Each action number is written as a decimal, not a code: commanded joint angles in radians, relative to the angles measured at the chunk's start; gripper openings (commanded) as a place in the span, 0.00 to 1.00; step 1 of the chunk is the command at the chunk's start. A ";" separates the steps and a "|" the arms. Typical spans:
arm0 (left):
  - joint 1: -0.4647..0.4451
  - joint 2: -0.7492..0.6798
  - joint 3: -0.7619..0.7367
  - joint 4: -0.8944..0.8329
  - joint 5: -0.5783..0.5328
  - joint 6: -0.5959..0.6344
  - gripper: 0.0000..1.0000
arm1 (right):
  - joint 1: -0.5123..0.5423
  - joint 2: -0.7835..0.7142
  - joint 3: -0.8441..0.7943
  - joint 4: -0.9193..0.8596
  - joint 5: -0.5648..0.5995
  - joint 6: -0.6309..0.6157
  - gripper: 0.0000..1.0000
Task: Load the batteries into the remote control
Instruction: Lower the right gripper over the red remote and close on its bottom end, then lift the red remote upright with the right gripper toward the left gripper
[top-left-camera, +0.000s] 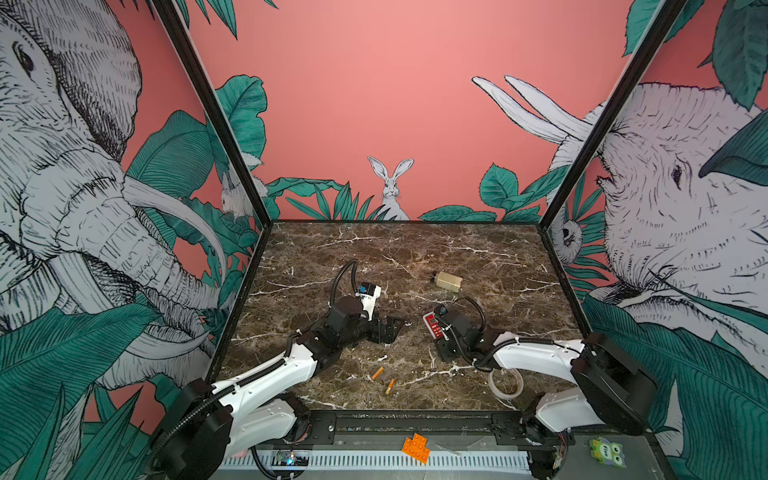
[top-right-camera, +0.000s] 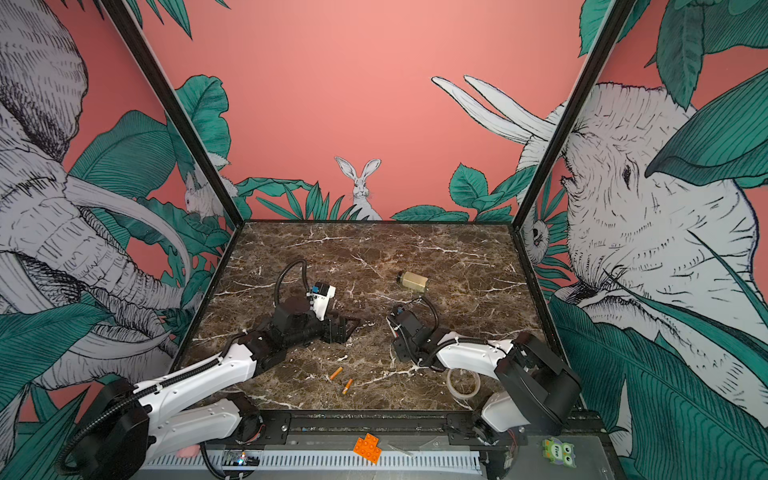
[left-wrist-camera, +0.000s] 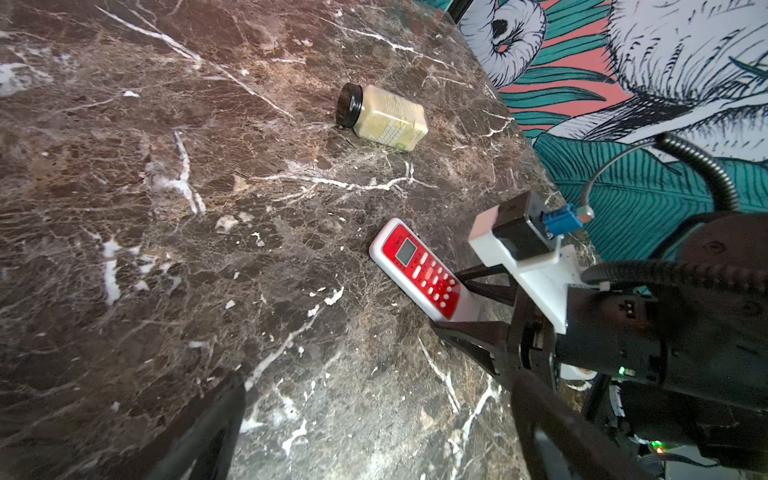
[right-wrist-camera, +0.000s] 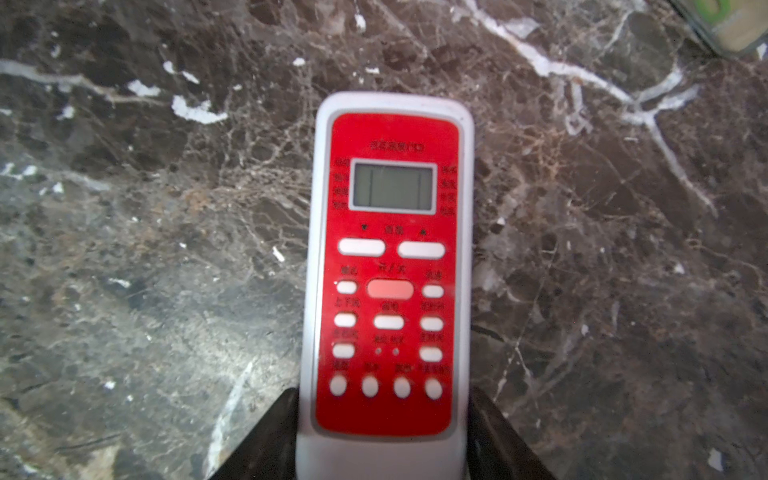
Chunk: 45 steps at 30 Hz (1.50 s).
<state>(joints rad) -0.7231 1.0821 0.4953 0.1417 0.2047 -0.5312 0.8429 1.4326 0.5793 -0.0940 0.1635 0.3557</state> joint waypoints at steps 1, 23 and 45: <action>-0.004 -0.006 -0.020 0.015 -0.010 0.002 0.99 | 0.007 -0.009 -0.017 -0.049 0.031 0.013 0.57; -0.004 -0.052 -0.040 0.263 0.217 0.015 0.99 | 0.013 -0.338 -0.120 0.151 -0.137 -0.080 0.30; -0.005 -0.143 0.042 0.317 0.445 0.081 0.98 | 0.009 -0.597 -0.071 0.294 -0.567 -0.131 0.19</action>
<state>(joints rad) -0.7242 0.9543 0.5045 0.4202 0.5945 -0.4660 0.8501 0.8677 0.5152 0.0940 -0.3157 0.2462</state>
